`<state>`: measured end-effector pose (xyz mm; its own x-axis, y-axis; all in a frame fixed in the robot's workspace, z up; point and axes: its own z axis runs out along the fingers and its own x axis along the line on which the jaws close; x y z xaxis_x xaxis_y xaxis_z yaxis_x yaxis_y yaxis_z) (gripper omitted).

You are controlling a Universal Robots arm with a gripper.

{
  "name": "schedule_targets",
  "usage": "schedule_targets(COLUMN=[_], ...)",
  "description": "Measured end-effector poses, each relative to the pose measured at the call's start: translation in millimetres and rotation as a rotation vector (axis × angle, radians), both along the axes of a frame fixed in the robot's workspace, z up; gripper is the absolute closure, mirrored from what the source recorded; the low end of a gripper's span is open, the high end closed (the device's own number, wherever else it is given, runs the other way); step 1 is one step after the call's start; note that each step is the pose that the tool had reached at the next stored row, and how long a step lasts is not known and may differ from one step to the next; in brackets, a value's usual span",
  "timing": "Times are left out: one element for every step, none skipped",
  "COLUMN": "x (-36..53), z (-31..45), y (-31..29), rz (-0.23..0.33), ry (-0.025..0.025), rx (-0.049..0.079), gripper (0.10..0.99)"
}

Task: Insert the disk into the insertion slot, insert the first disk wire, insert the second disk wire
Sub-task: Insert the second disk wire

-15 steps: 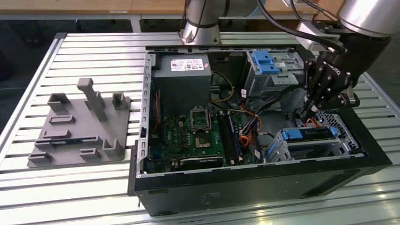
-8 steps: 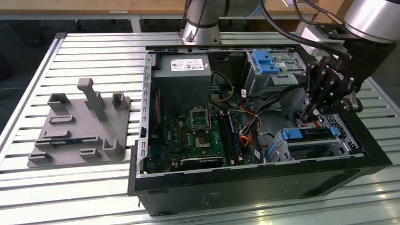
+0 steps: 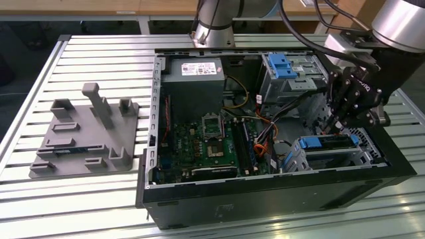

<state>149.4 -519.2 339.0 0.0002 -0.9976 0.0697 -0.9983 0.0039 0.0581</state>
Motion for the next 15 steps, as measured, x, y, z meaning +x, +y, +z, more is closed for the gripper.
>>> schedule_targets(x=[0.0,0.1,0.1,0.1,0.1,0.1,0.1,0.1,0.1,0.1,0.1,0.2,0.2,0.2,0.2], z=[0.0,0.0,0.0,0.0,-0.1,0.0,0.0,0.0,0.0,-0.1,-0.1,-0.2,-0.2,-0.3,-0.4], y=[-1.1,-2.1,-2.8,-3.4,-3.6,-3.6,-3.6,-3.6,-3.7,-3.9,-4.3,-4.5,-4.7,-5.0,-5.2], rz=[0.000,0.000,0.000,0.000,0.000,0.000,0.000,0.000,0.000,0.000,0.000,0.000,0.000,0.000,0.000], ry=[0.0002,0.0005,0.0006,0.0008,0.0008,0.0008,0.0009,0.0008,0.0009,0.0009,0.0008,0.0009,0.0009,0.0009,0.0008], rx=[0.002,0.003,0.003,0.003,0.003,0.003,0.003,0.003,0.003,0.003,0.003,0.004,0.003,0.003,0.004], gripper=[0.941,0.941,0.941,0.941,0.941,0.941,0.941,0.941,0.941,0.941,0.941,0.941,0.941,0.941,0.941])
